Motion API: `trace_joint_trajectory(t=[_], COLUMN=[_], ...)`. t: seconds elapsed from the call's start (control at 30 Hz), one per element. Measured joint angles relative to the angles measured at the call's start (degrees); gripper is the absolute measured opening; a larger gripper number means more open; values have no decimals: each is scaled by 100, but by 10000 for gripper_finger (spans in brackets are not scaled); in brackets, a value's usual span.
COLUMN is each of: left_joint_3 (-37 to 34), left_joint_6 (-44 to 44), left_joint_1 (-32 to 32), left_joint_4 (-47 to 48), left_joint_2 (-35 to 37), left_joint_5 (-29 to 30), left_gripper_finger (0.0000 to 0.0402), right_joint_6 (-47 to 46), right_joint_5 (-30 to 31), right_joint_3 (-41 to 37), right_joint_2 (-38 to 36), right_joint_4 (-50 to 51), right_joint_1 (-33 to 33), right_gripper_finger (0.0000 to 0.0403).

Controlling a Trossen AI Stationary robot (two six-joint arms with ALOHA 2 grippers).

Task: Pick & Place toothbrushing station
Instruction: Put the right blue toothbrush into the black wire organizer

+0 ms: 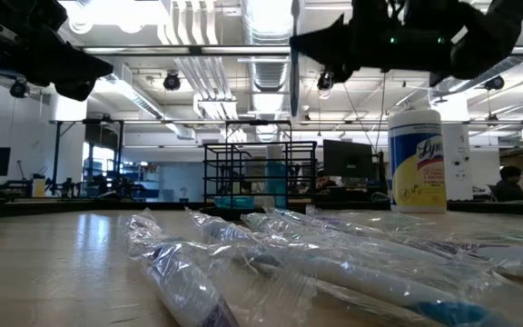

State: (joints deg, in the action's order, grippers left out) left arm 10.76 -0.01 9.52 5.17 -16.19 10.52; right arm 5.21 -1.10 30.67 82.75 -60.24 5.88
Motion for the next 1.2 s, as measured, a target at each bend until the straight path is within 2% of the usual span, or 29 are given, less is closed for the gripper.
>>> trace_joint_trajectory(t=[0.2, 0.43, 1.2], left_joint_3=[-97, -177, -179], left_joint_6=[0, 0, 18], left_joint_1=[-1, -2, -4], left_joint_4=[-22, -170, -173], left_joint_2=[-2, -7, -4], left_joint_5=[-4, 0, 2], left_gripper_finger=[12, 12, 12], right_joint_6=[-94, -157, -181], right_joint_5=[14, 313, 415], right_joint_3=[-347, -429, -437], right_joint_2=[418, 964, 1861], right_joint_4=[-726, -1284, -1413], right_joint_1=[38, 60, 103], right_gripper_finger=[23, 23, 23])
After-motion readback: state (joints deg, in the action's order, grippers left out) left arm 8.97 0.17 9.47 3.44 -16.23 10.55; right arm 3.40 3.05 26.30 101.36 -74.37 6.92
